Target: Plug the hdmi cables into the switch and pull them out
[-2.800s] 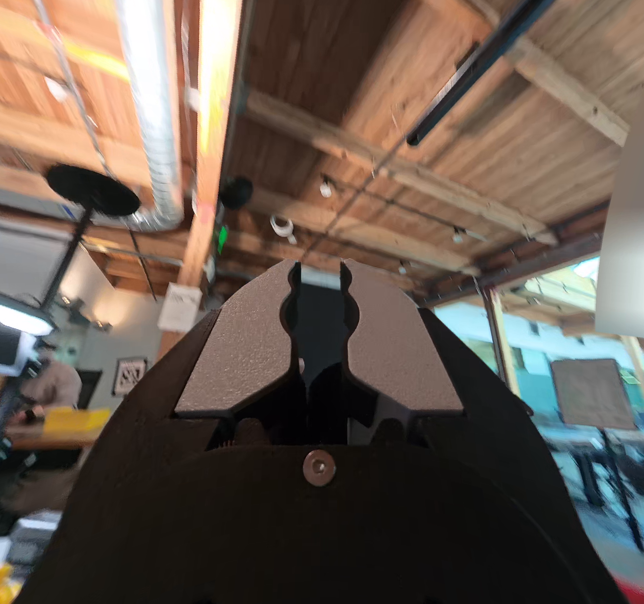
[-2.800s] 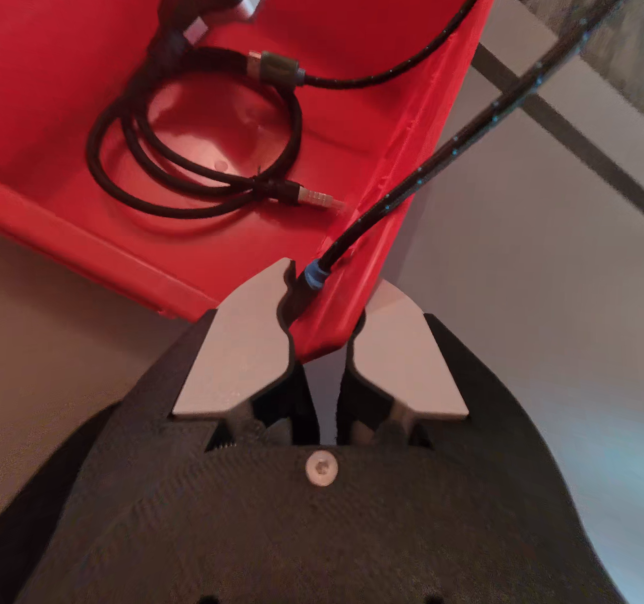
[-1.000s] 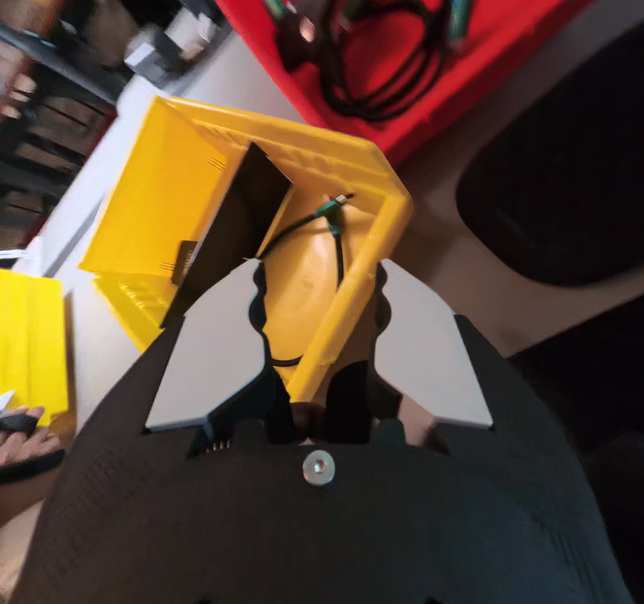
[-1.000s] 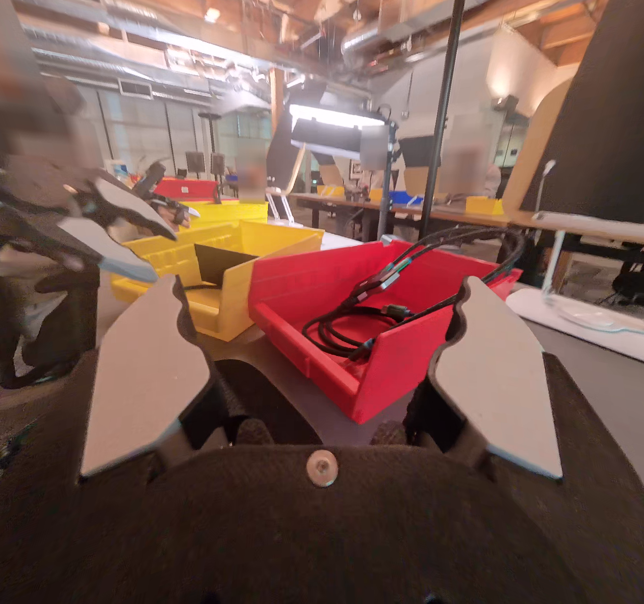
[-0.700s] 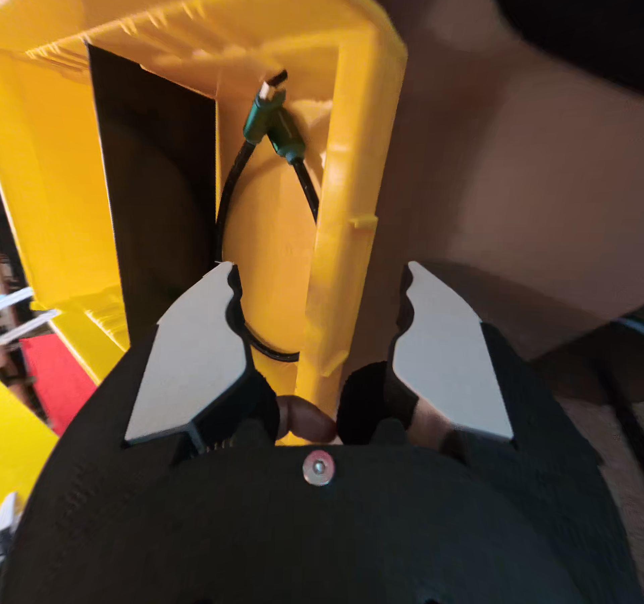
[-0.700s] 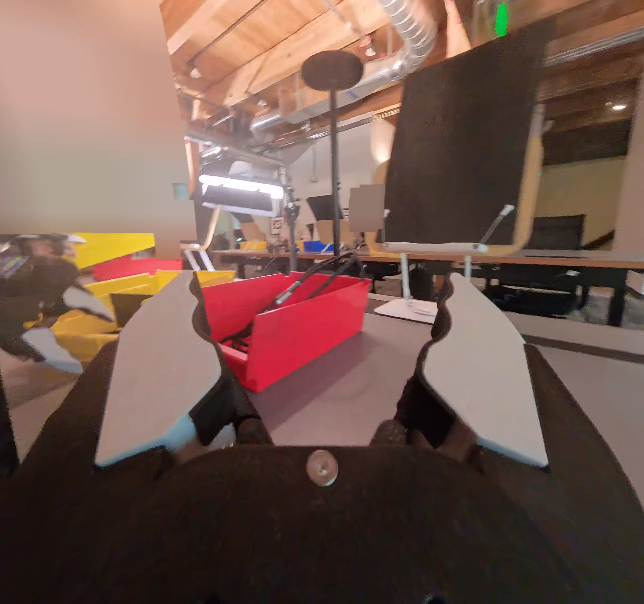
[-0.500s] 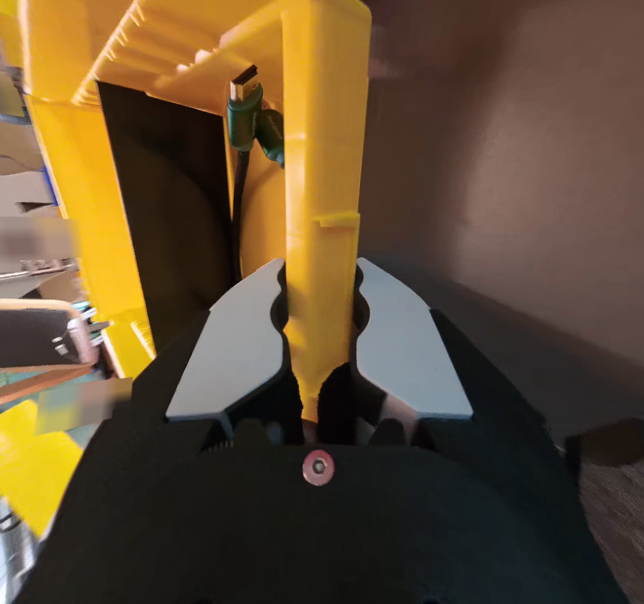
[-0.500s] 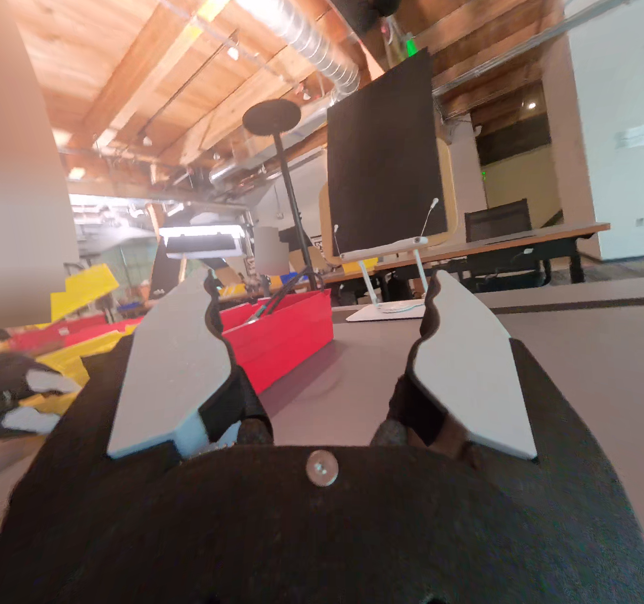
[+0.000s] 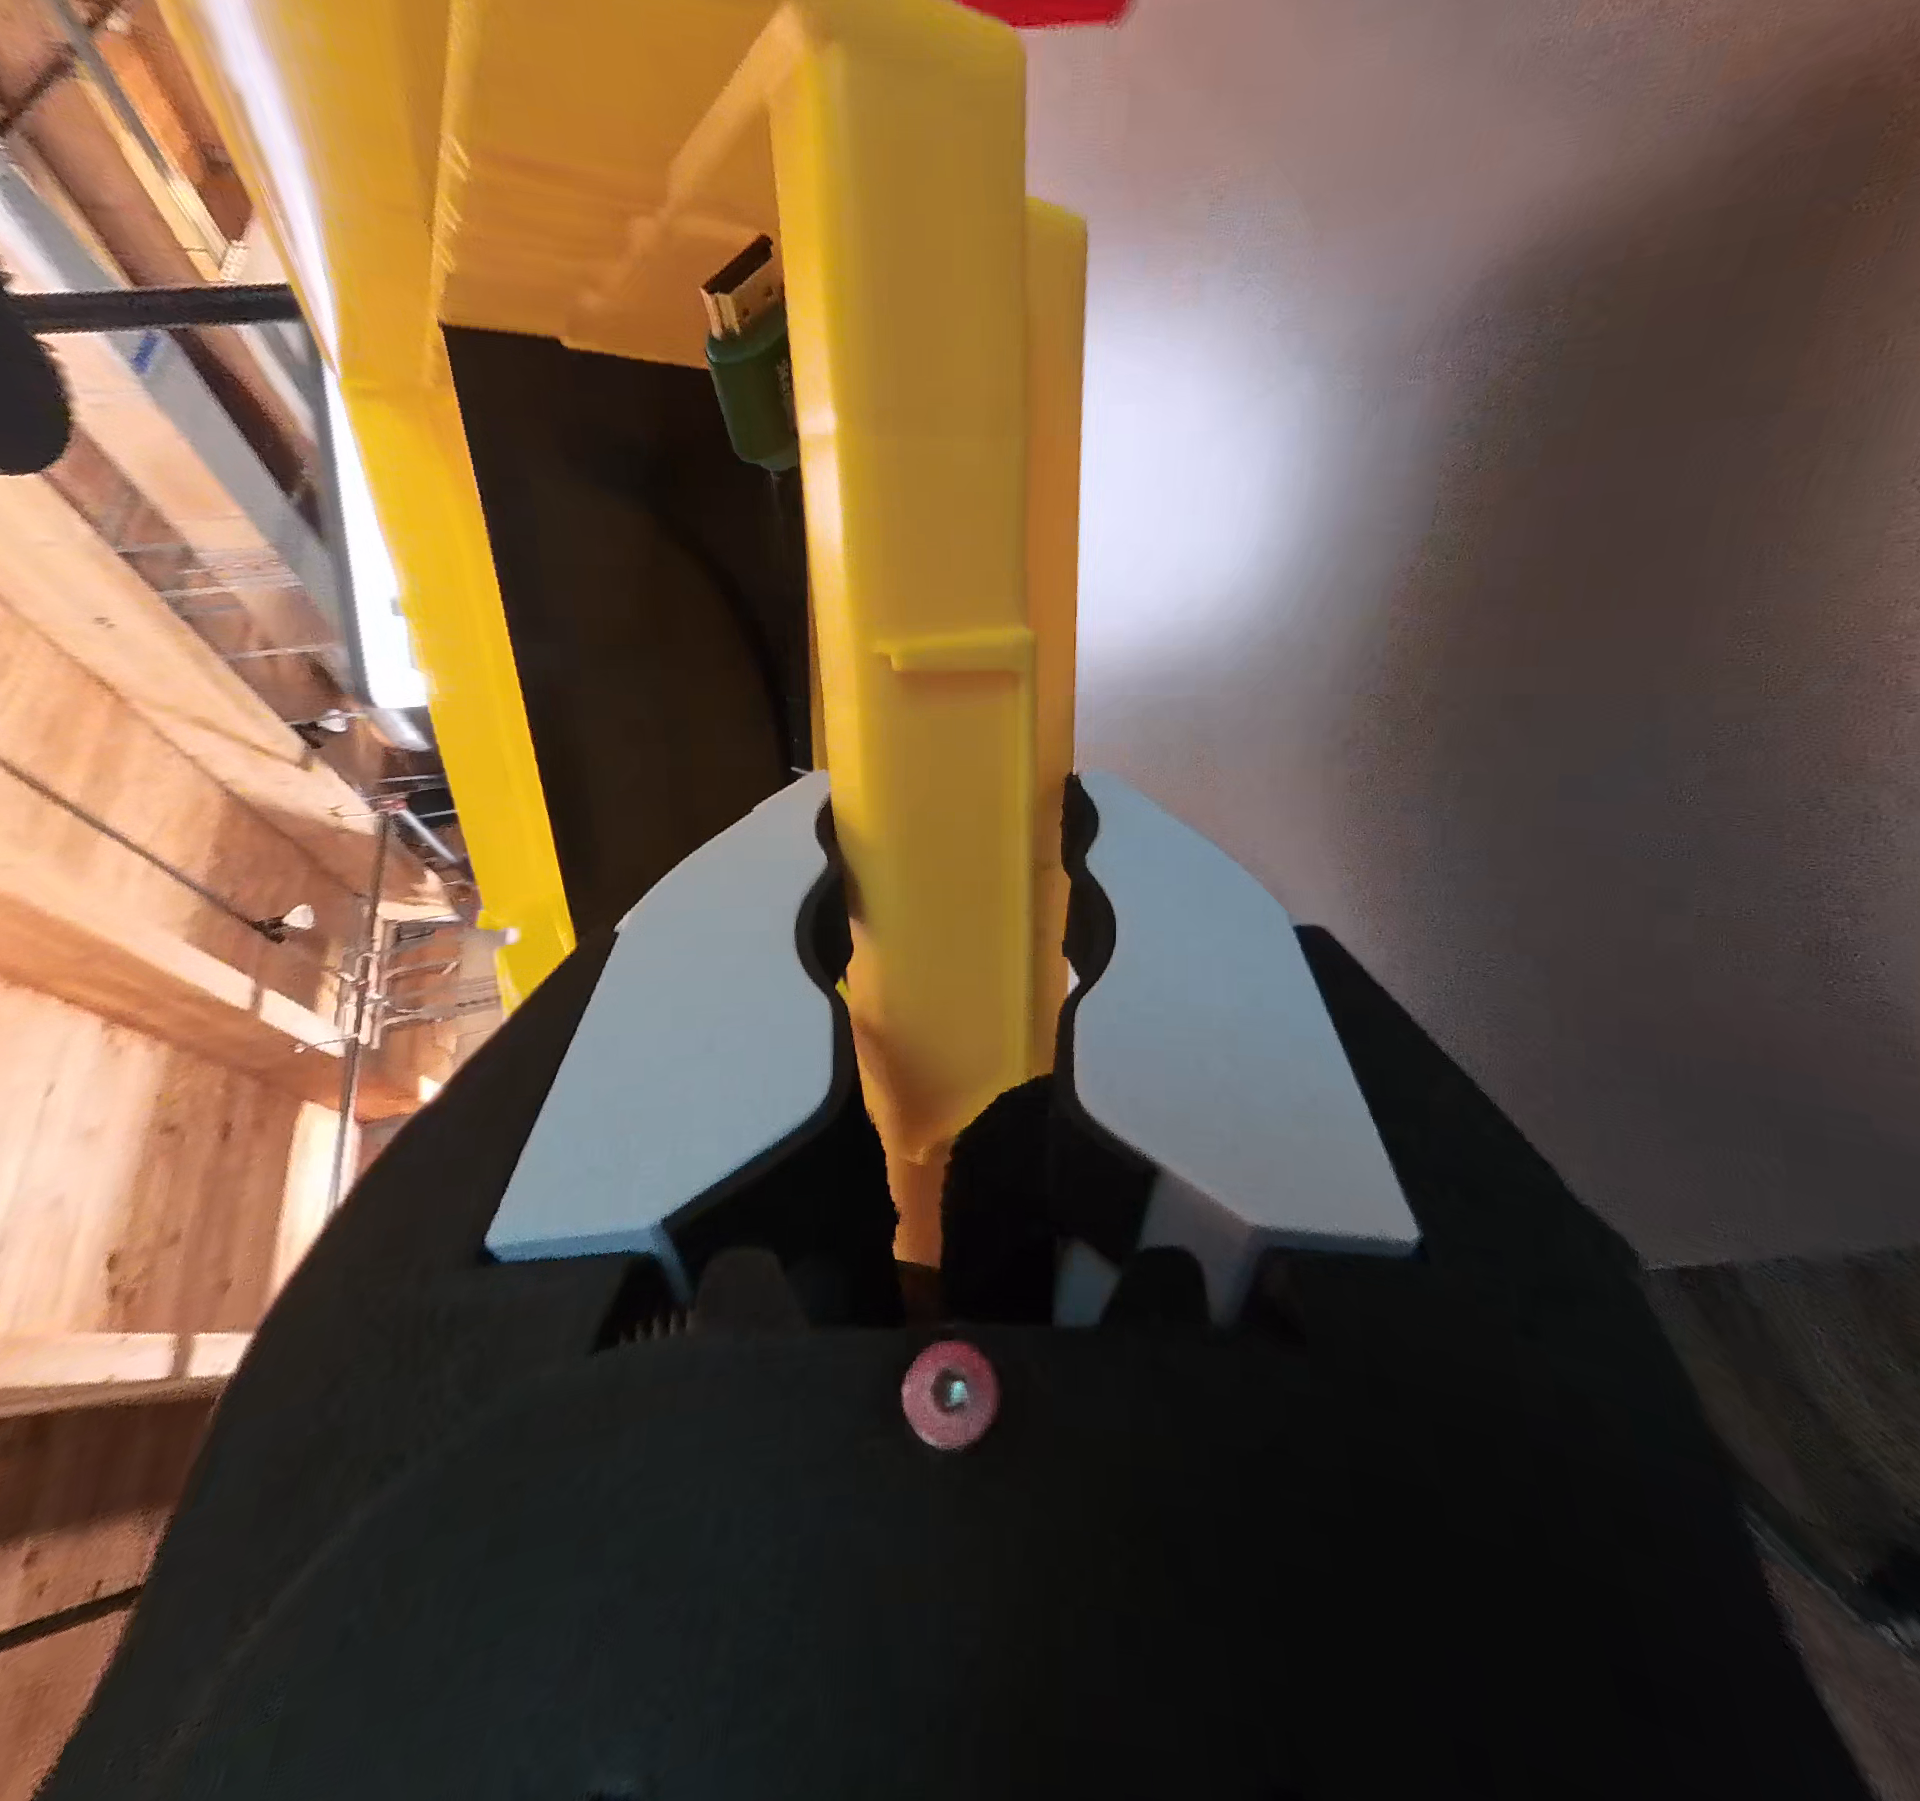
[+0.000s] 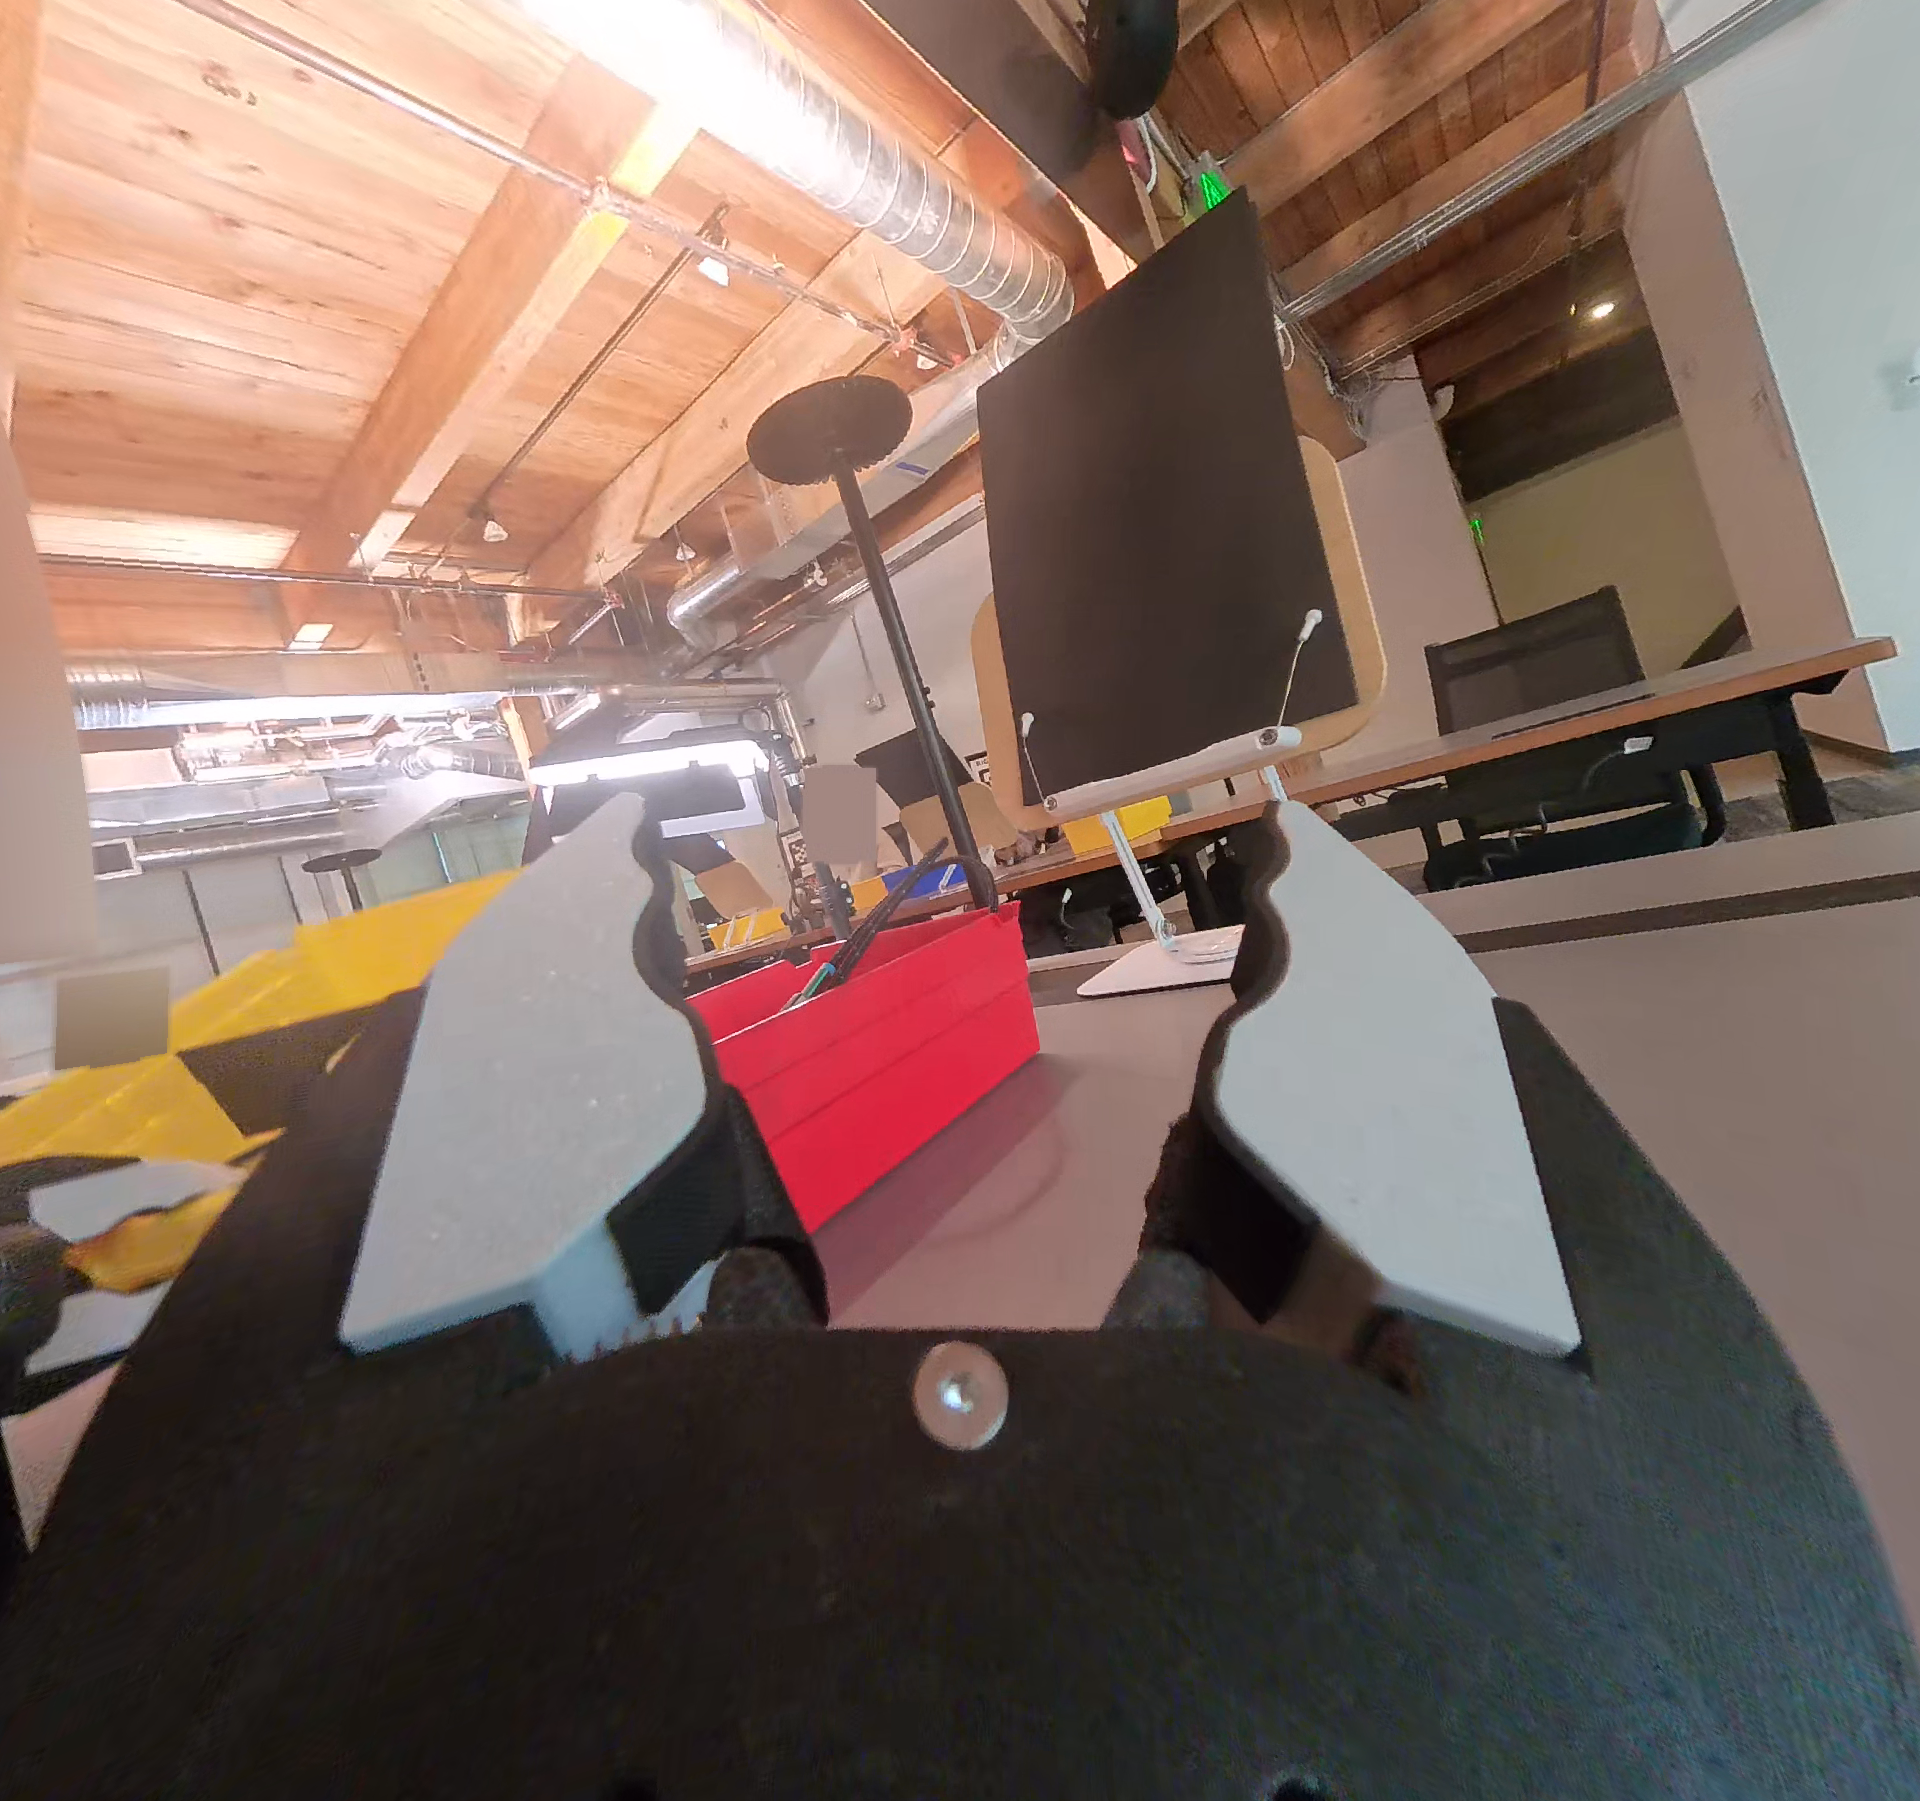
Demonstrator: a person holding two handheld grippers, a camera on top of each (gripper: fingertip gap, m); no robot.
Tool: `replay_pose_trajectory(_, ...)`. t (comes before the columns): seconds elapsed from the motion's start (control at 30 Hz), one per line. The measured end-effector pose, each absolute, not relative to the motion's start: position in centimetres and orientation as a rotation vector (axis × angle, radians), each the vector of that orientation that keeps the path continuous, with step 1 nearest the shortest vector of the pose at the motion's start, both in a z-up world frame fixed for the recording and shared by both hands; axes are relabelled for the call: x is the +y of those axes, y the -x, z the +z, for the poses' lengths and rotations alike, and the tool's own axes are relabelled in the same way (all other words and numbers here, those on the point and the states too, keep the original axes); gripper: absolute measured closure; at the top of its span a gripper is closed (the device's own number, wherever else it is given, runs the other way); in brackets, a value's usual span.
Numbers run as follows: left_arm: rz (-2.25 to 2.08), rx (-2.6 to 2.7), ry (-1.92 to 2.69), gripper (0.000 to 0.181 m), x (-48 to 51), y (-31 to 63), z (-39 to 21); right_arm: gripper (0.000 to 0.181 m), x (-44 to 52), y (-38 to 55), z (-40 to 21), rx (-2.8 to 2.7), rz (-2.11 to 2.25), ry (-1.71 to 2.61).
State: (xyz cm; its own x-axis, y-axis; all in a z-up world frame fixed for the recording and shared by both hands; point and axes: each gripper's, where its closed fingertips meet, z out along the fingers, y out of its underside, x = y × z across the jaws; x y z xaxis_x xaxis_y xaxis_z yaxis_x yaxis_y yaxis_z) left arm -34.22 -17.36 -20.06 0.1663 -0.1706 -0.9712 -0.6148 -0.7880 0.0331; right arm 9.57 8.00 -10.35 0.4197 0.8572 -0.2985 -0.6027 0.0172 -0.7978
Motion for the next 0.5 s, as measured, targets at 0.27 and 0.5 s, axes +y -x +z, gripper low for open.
replay_pose_trajectory(0.27, 1.801, 0.847, 1.707, 0.144, -12.4, 28.9, -12.2, 0.078, 8.0, -9.3, -10.6, -0.318, 1.147, 1.050)
replay_pose_trajectory(0.5, 1.718, 0.979, 1.459, 0.150, -6.1, 20.9, -7.2, 0.078, 8.0, -9.5, -10.5, -0.306, 1.165, 1.043)
